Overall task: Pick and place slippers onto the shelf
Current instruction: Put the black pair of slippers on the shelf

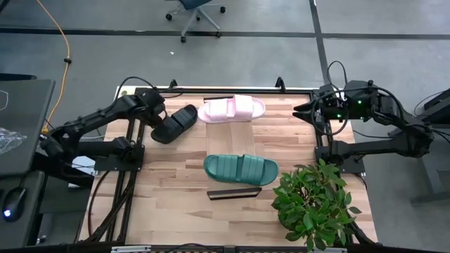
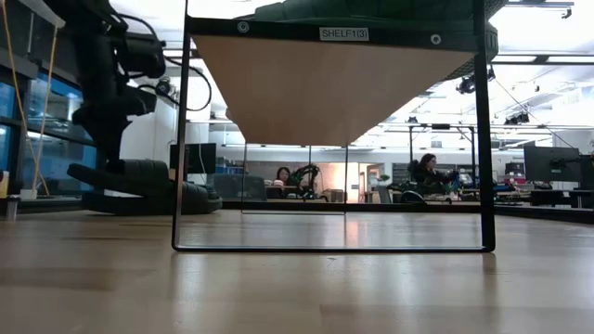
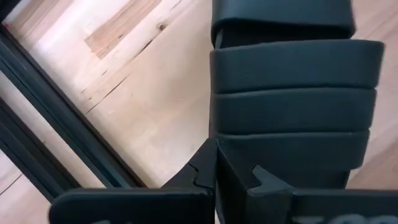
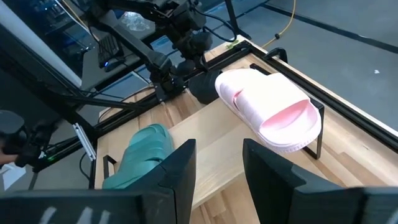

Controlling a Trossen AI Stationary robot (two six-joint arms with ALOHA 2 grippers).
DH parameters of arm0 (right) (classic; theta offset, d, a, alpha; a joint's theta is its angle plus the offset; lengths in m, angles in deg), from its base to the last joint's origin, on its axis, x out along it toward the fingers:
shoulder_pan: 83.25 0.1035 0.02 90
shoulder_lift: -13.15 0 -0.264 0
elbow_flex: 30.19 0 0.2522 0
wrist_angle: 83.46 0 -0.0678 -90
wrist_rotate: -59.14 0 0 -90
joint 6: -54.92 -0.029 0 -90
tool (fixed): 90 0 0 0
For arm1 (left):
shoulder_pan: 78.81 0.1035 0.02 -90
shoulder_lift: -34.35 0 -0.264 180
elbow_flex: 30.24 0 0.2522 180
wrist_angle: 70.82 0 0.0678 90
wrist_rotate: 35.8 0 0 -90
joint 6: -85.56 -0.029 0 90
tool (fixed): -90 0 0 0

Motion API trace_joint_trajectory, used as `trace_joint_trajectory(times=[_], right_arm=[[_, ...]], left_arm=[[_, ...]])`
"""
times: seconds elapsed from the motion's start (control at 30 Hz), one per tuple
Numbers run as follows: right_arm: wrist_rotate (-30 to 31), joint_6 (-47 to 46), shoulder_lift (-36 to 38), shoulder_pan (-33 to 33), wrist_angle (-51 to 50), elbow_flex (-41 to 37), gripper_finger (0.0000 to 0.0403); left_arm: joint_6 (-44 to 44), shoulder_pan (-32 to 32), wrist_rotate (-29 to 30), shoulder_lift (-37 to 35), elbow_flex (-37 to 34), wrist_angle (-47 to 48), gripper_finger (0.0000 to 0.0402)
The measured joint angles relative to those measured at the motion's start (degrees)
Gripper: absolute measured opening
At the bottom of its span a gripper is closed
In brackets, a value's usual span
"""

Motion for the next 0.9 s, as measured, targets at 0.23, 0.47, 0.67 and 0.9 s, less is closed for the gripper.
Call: trace_joint_trajectory(times=[0.23, 0.47, 0.67, 0.9], right_arm=[[-0.3, 0.1, -0.2, 0.0, 0.0, 0.0, 0.0123], [-0.3, 1.4, -0.2, 0.0, 0.0, 0.0, 0.0123], [-0.3, 1.7, -0.2, 0.0, 0.0, 0.0, 0.0123], [-0.3, 2.6, -0.2, 0.0, 0.0, 0.0, 0.0123]], left_arm=[[0.0, 0.0, -2.0, 1.8, 0.0, -1.5, 0.0000], [0.0, 0.0, -6.9, 1.8, 0.0, -3.9, 0.0000], [0.5, 0.0, -10.1, 1.8, 0.0, -4.2, 0.0000], [0.9, 0.0, -13.7, 1.8, 0.0, -3.9, 0.0000]])
